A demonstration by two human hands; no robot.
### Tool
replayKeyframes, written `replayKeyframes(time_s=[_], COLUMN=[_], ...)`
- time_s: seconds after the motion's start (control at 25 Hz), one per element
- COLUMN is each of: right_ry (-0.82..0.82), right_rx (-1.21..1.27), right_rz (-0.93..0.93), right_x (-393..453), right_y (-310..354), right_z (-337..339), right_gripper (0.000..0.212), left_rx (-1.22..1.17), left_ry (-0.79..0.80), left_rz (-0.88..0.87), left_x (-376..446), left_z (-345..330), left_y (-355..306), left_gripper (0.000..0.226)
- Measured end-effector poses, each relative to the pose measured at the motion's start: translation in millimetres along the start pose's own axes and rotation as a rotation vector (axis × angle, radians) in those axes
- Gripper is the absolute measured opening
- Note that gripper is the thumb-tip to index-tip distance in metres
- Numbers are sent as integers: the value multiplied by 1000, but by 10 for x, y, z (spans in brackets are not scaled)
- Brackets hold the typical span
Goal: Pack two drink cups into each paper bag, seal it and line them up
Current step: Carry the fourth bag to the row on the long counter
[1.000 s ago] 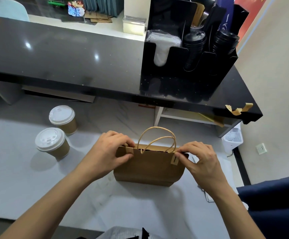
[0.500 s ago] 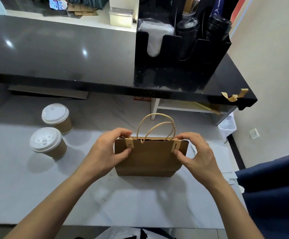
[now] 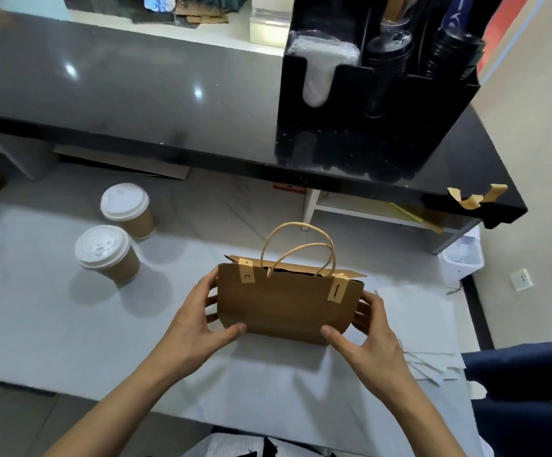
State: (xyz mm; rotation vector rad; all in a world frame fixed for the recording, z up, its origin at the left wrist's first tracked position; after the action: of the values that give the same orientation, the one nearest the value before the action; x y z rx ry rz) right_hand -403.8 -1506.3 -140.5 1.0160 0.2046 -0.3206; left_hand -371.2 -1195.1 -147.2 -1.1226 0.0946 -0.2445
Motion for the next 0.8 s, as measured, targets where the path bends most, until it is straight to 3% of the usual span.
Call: replayKeyframes(time_s=[0.2, 0.4, 0.6, 0.8], right_ry=[70, 157, 266, 372], right_rx=[92, 162, 182, 122], right_rz=[60, 125, 187, 256], right_x=[92, 223, 216, 123], right_y=[106, 309, 531, 778], right_z=[-66, -63, -210, -436], right_gripper=[68, 62, 85, 91], left_rx=[-51, -66, -55, -31], left_ry=[-101, -275, -430, -526], left_rz=[45, 112, 127, 177], left_x=[-165, -359, -657, -1016], left_z=[-108, -67, 9, 151], left_y=[-104, -278, -457, -537], left_gripper=[81, 87, 96, 95])
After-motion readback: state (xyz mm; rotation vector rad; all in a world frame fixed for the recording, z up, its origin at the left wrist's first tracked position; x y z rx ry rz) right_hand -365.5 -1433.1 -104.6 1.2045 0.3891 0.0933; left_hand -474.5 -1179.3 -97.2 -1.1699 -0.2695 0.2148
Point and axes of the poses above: each hand's wrist, its own x-axis towards the middle knuckle, its own z-axis out of the back of the hand, y = z × x, the point moved 2 cm from there along x, towards the middle knuckle, and after that the axes turned 11 degrees about -z, right-handed, at the moved point
